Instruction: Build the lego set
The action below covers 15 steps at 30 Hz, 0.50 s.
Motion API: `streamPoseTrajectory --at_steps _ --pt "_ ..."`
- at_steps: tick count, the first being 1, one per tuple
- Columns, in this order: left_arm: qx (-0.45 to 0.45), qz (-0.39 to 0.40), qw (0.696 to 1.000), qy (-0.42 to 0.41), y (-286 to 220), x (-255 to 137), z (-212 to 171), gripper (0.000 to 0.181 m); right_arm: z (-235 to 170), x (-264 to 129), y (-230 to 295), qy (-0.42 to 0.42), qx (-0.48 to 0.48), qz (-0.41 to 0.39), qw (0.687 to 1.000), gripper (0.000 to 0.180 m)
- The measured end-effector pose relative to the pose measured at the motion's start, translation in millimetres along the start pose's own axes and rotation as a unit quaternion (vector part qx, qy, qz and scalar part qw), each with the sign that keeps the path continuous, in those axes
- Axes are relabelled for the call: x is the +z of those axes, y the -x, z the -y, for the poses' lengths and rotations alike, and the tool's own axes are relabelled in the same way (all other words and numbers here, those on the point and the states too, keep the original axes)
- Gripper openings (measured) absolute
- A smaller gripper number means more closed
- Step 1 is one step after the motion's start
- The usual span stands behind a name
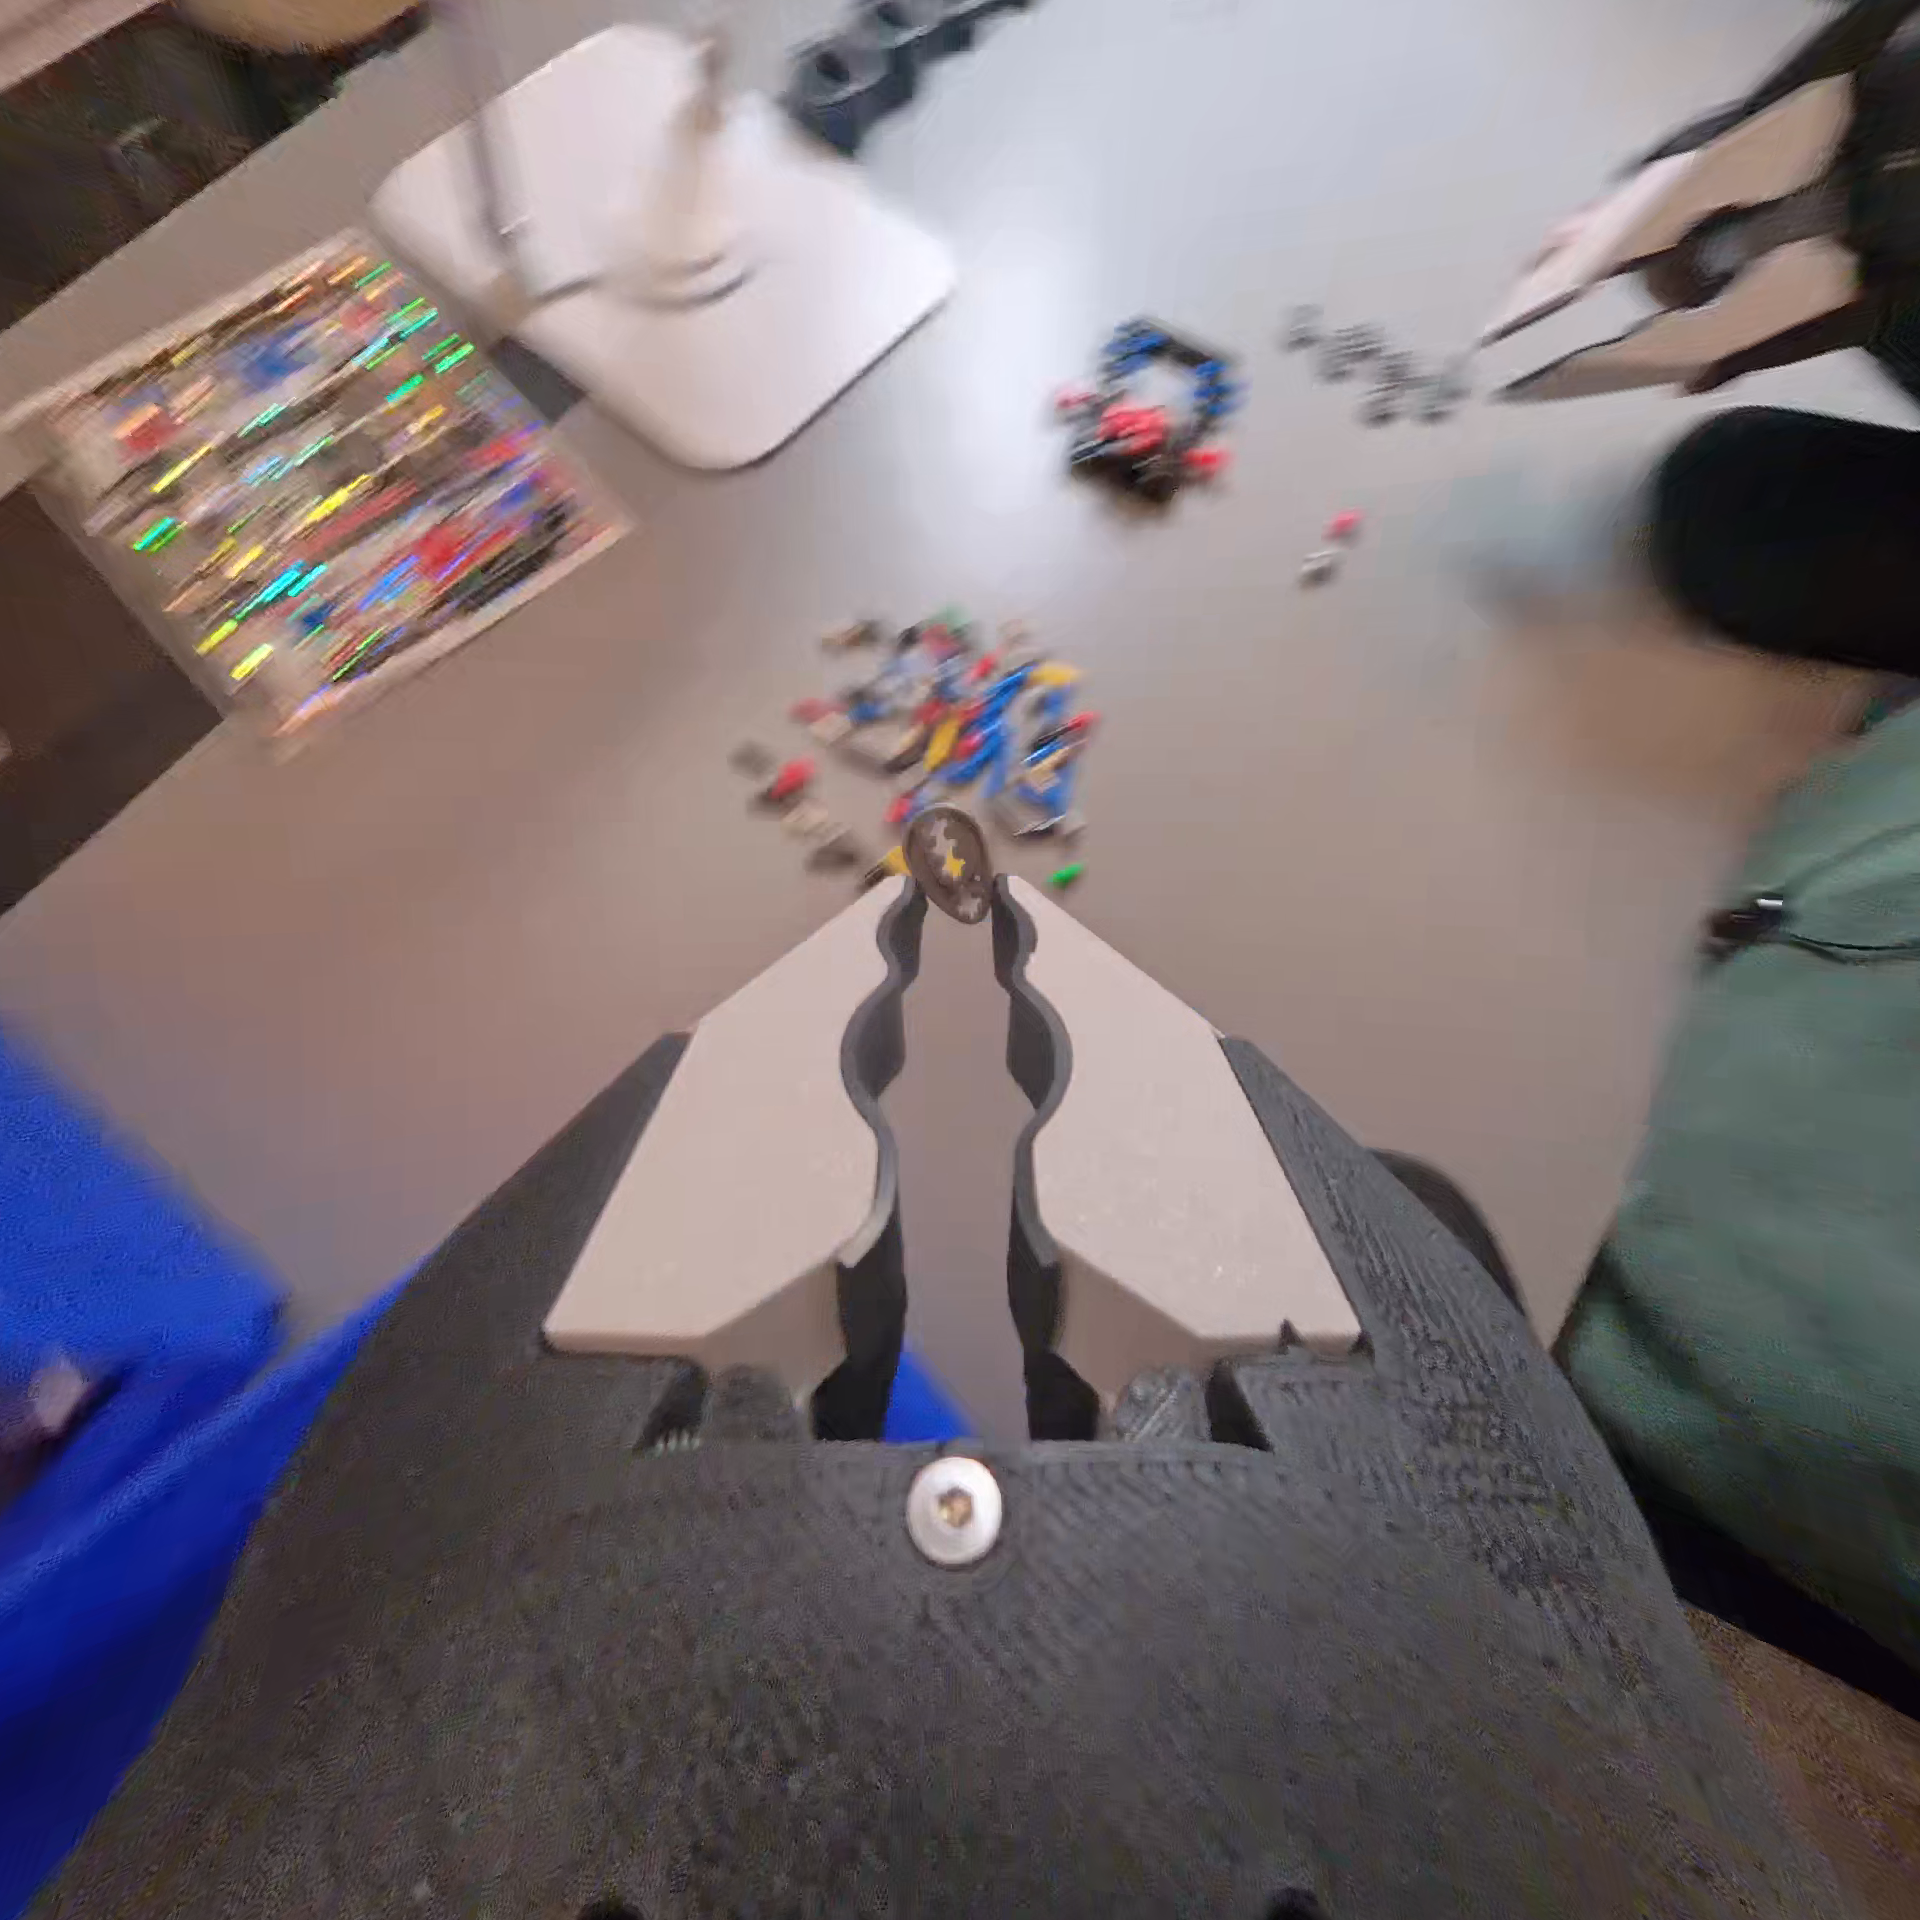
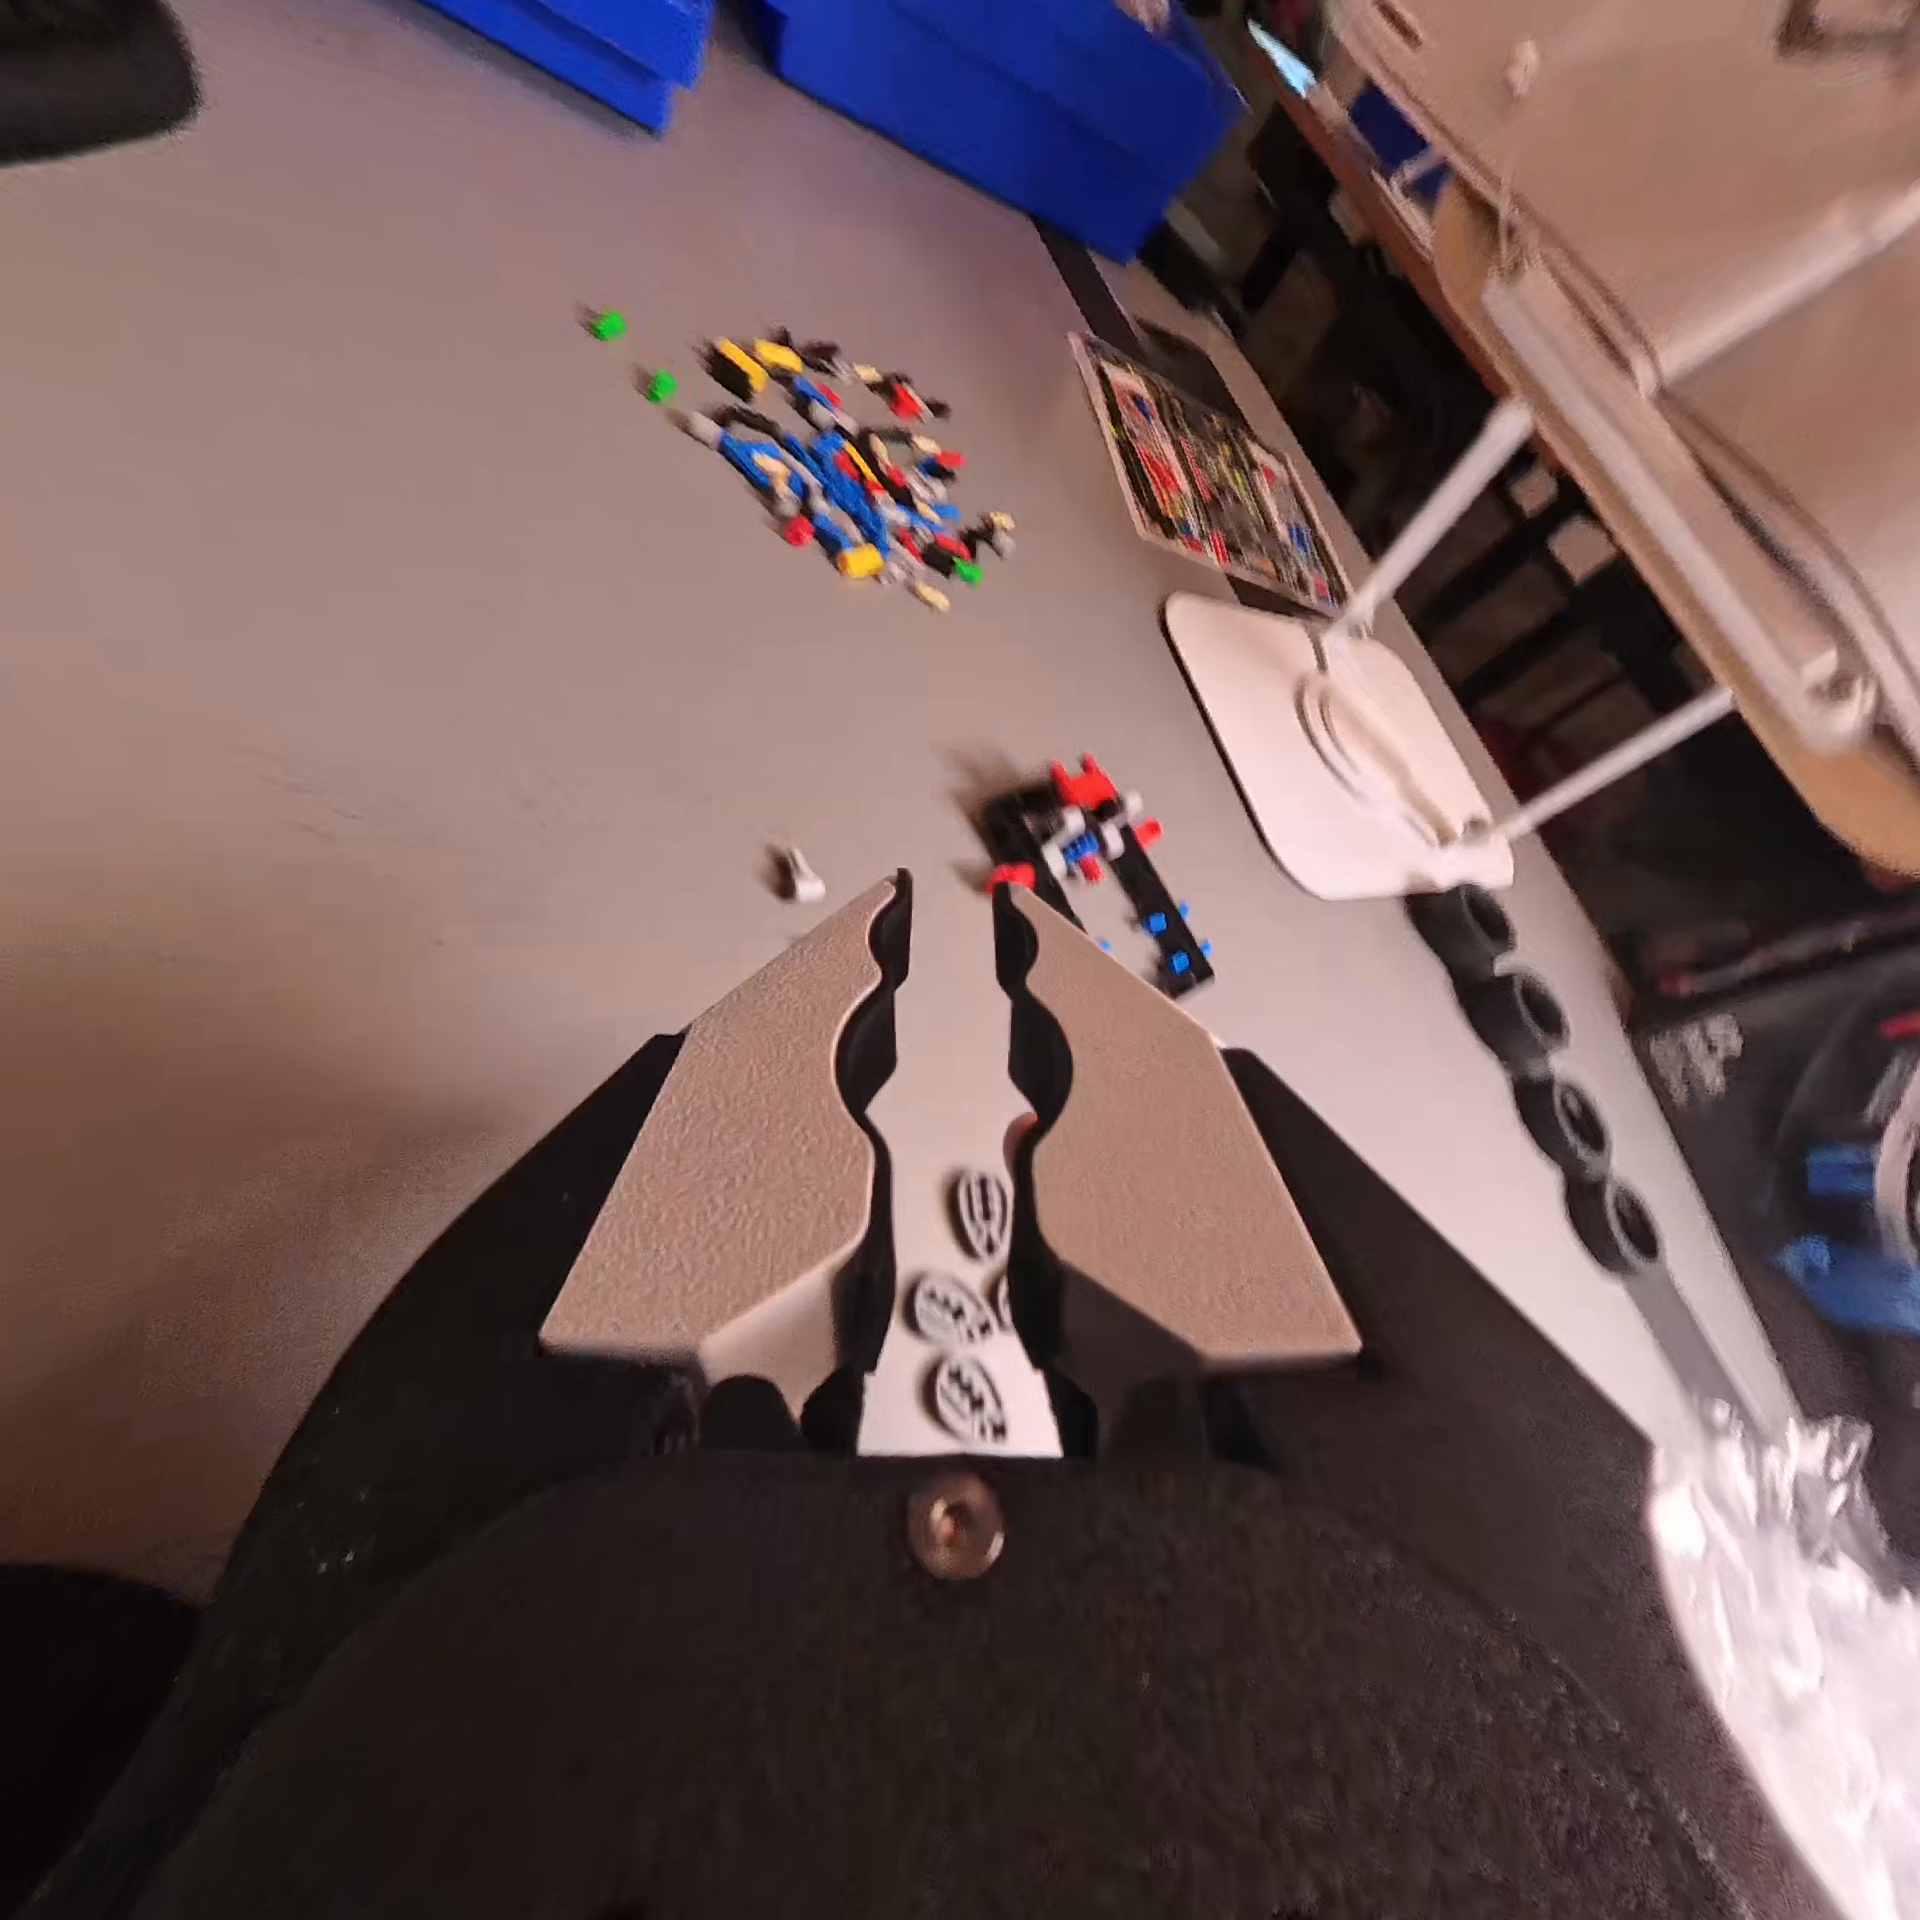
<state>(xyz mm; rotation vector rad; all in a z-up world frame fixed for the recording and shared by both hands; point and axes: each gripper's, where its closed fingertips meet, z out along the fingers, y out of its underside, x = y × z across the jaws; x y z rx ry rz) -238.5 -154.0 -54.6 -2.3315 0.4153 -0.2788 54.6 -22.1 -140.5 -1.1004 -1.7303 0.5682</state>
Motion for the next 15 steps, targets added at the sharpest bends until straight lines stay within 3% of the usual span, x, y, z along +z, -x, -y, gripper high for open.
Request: streamPoseTrajectory --at_steps 4,8,12,15 --pt "0.077 -0.147 0.985 -0.049 -101 49 41 0.012 48 9 26 -0.063 -0.083 0.034 0.994 0.013" --pt "0.113 -0.262 0.958 -0.035 -174 105 48 0.012 83 11 37 -0.115 -0.141 0.028 0.983 0.017" --pt "0.114 -0.336 0.935 0.002 -215 147 40 0.012 78 17 55 -0.107 -0.199 0.047 0.973 0.027" --pt "0.106 -0.36 0.927 0.022 -227 167 30 0.012 65 21 64 -0.093 -0.228 0.048 0.968 0.014"
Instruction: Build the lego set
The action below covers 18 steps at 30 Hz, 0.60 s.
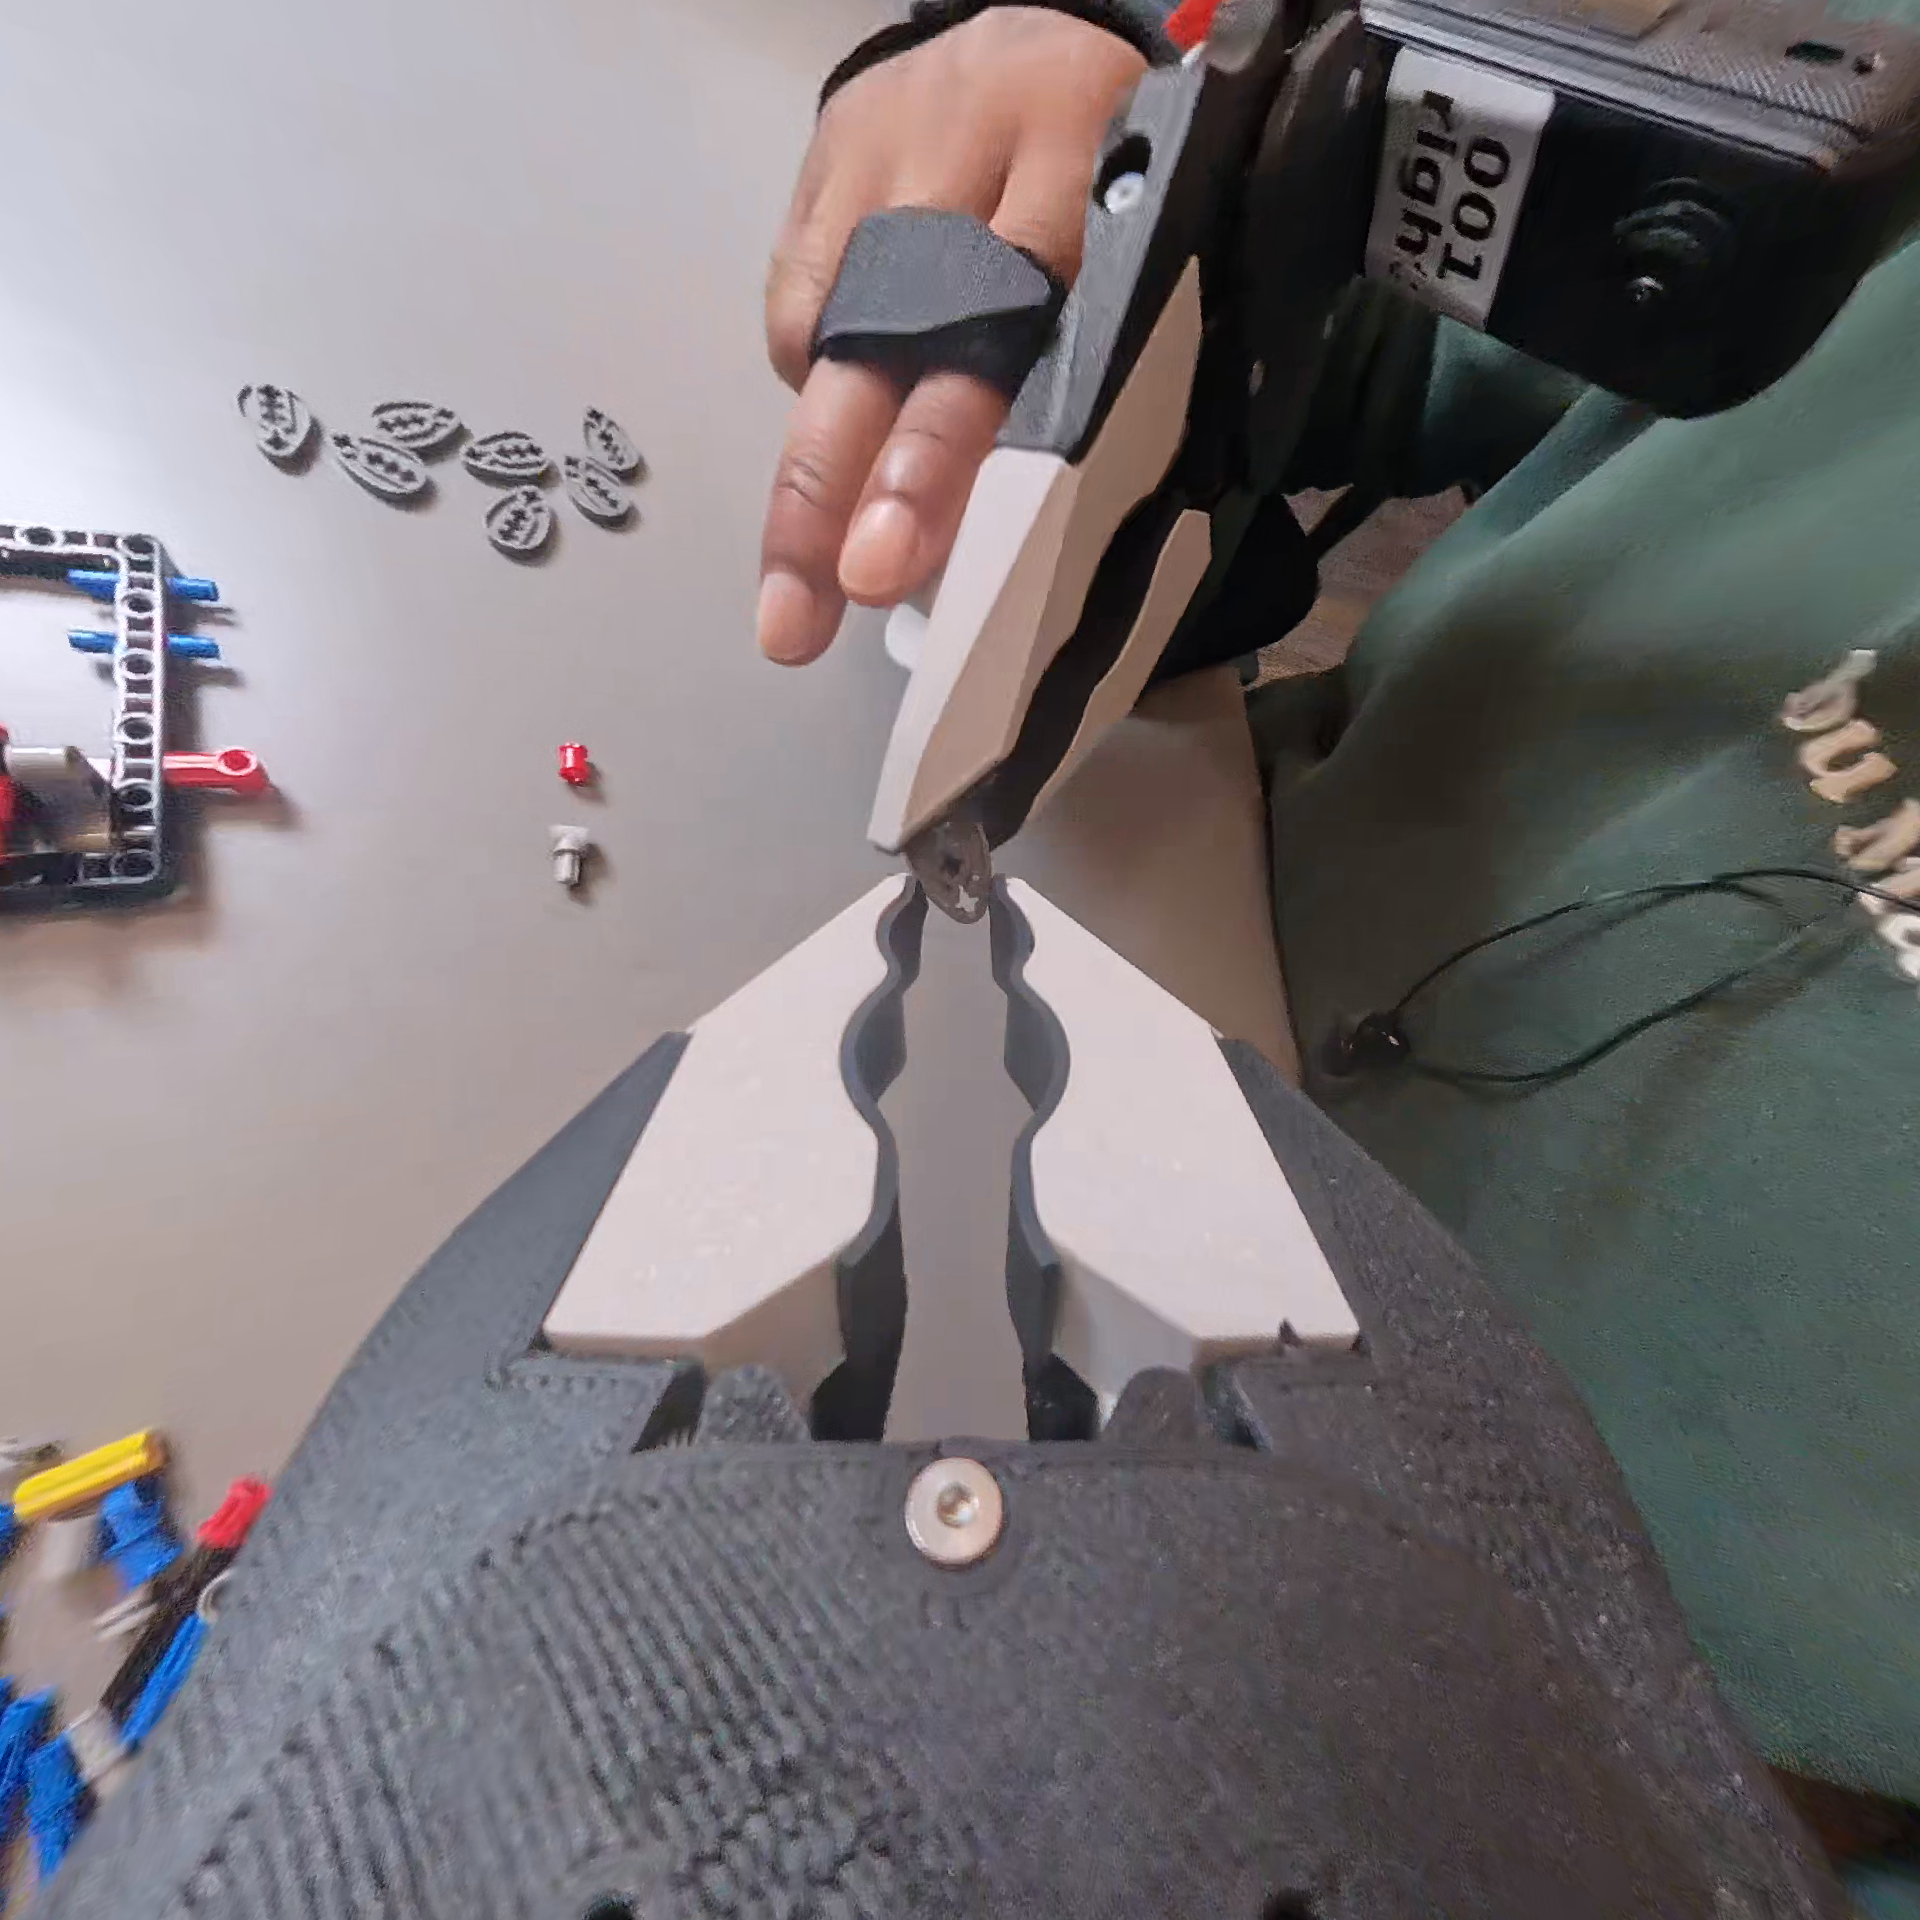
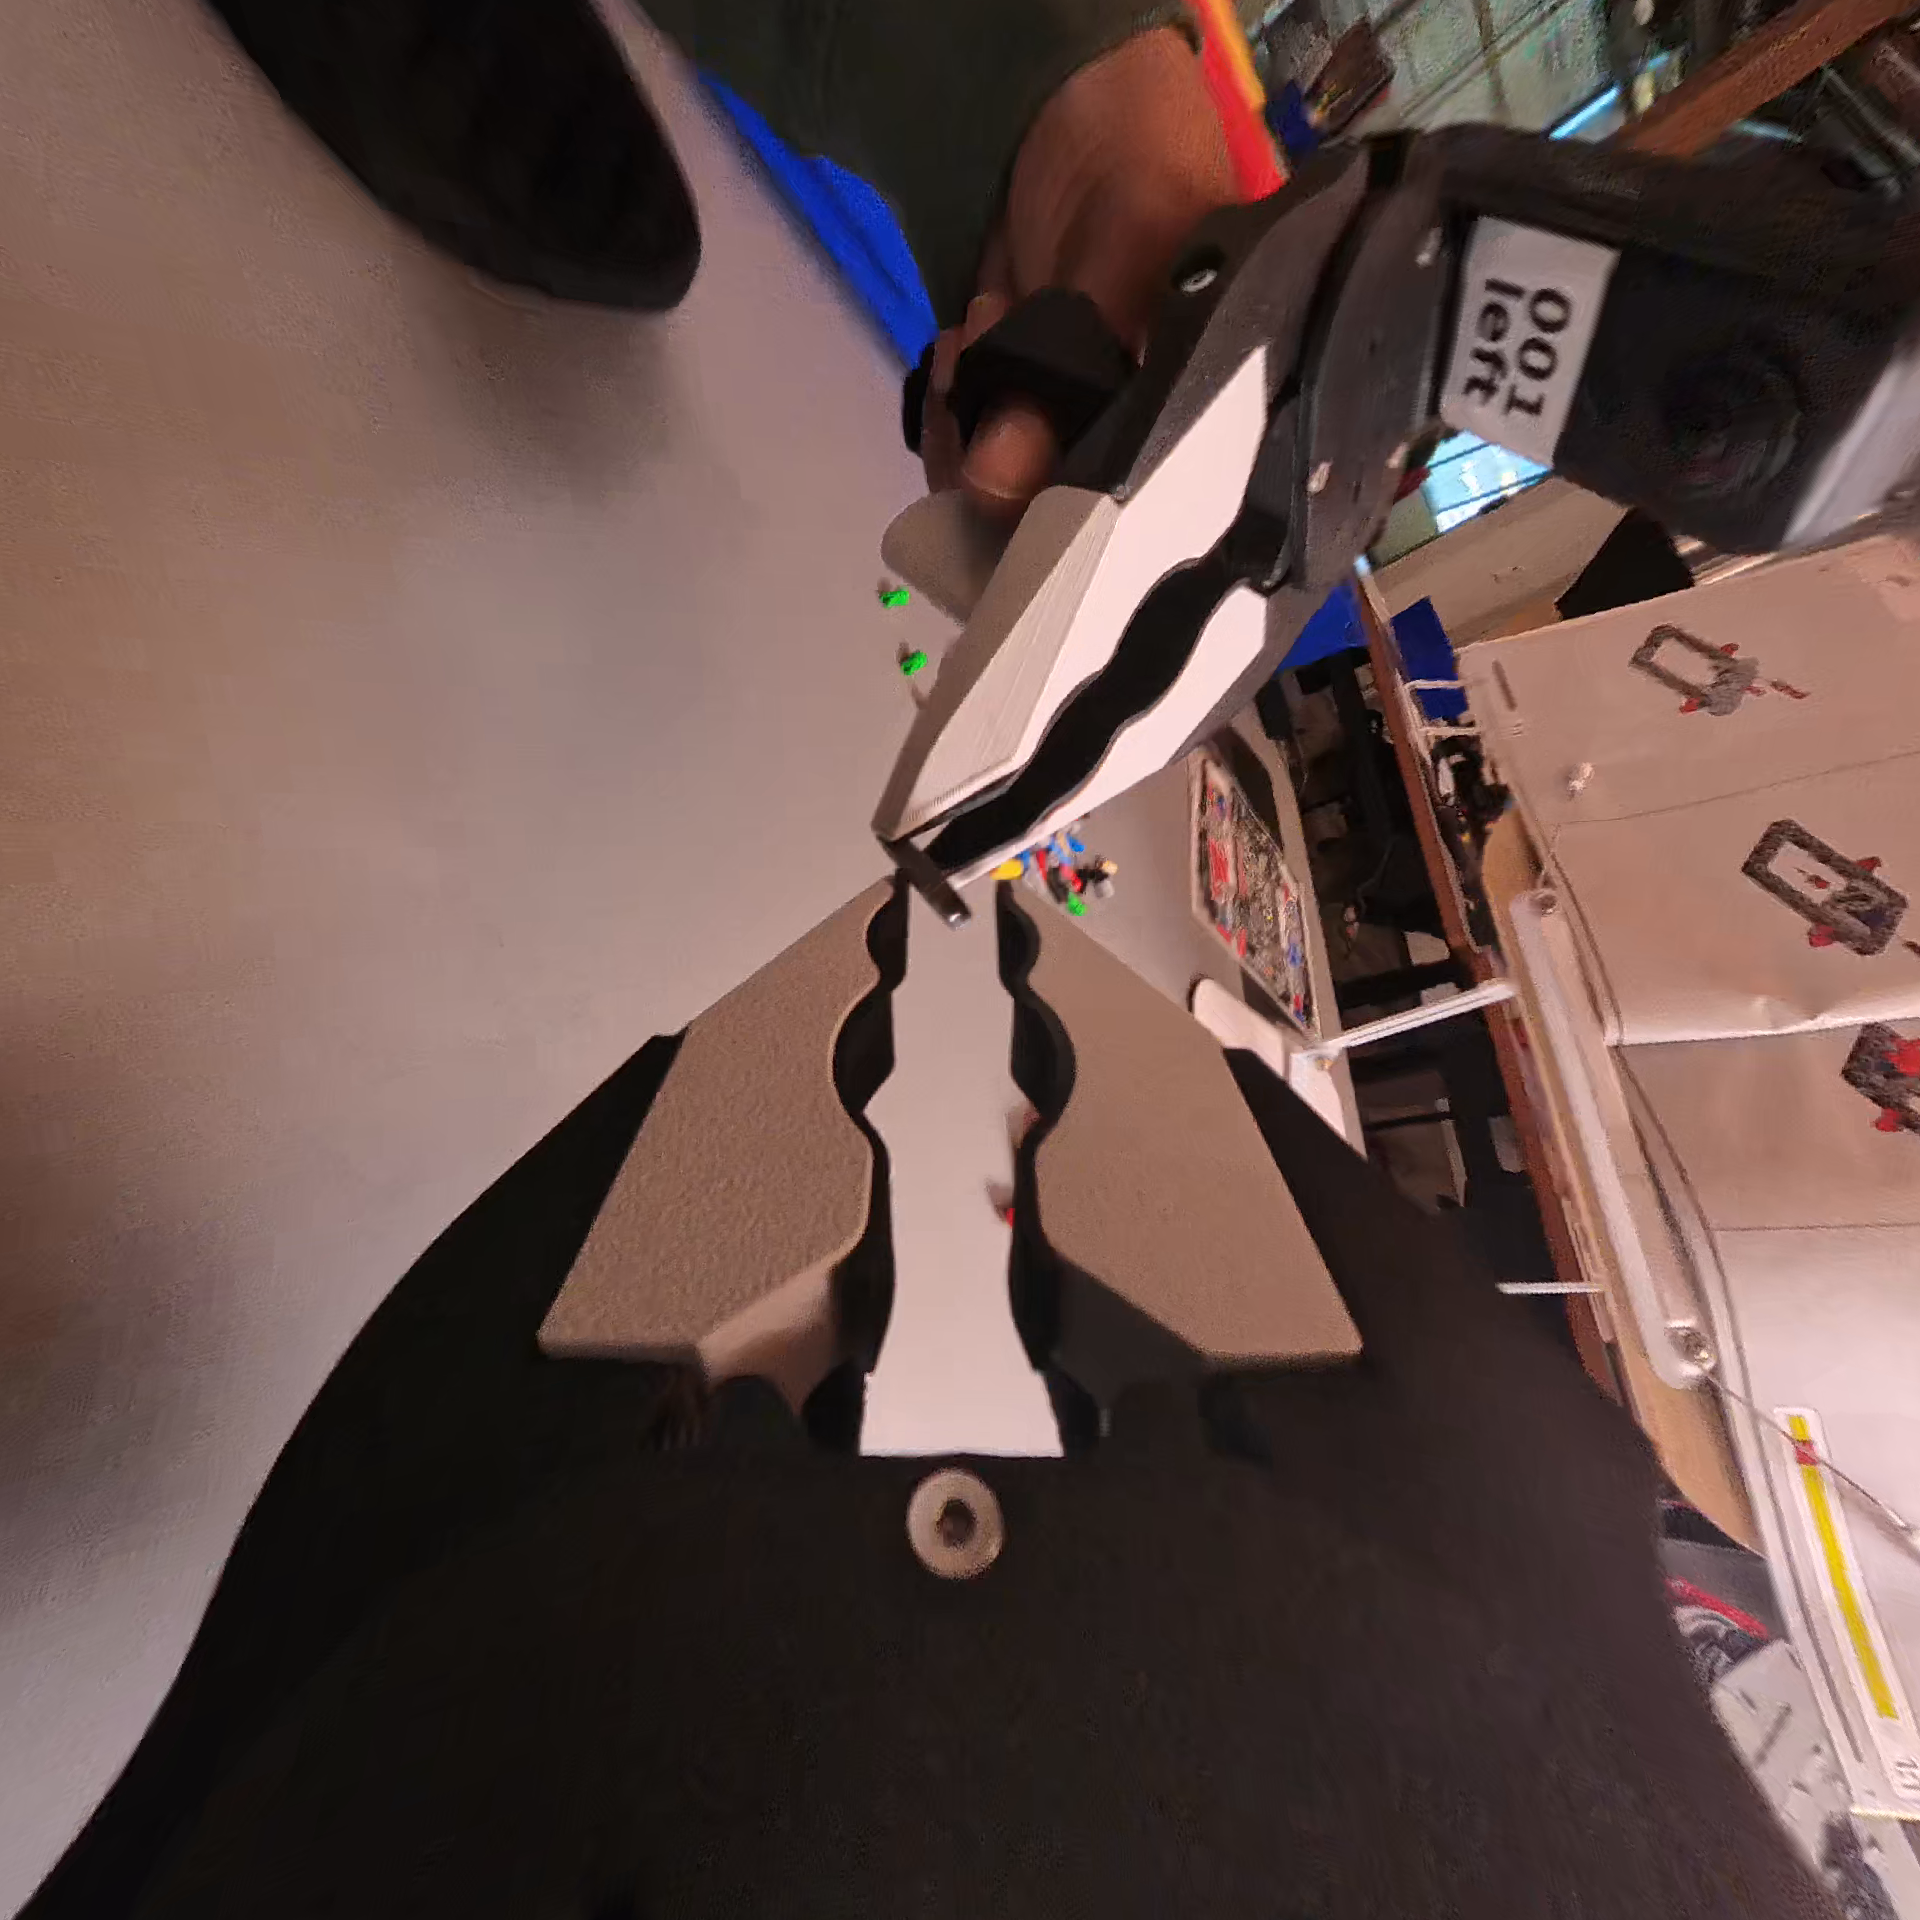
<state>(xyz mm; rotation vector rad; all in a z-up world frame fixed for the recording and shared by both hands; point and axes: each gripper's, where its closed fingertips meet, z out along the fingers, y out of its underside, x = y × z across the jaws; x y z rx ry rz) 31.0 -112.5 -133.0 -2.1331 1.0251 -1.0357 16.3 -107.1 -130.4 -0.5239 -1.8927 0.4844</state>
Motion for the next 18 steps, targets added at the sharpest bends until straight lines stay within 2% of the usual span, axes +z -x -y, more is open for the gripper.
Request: streamPoseTrajectory --at_steps 4,7,10,12,15,18 --pt "-0.033 0.012 0.999 -0.028 16 5 -3 0.013 -22 1 14 0.041 -0.004 0.025 0.999 0.001" --pt "-0.021 0.11 0.993 -0.044 45 -9 -11 0.028 -76 -14 -5 0.145 0.062 0.002 0.987 0.001" --pt "0.001 0.193 0.978 -0.083 62 -27 -17 0.033 -161 -53 -29 0.314 0.112 -0.053 0.942 0.001" --pt "0.012 0.26 0.959 -0.113 78 -41 -21 0.035 -200 -78 -35 0.395 0.141 -0.079 0.904 0.001" --pt "0.008 0.318 0.936 -0.148 96 -58 -24 0.037 -227 -94 -26 0.456 0.185 -0.073 0.867 0.001" --pt "0.01 0.331 0.929 -0.168 98 -65 -20 0.038 -231 -91 -15 0.461 0.215 -0.058 0.859 0.001"
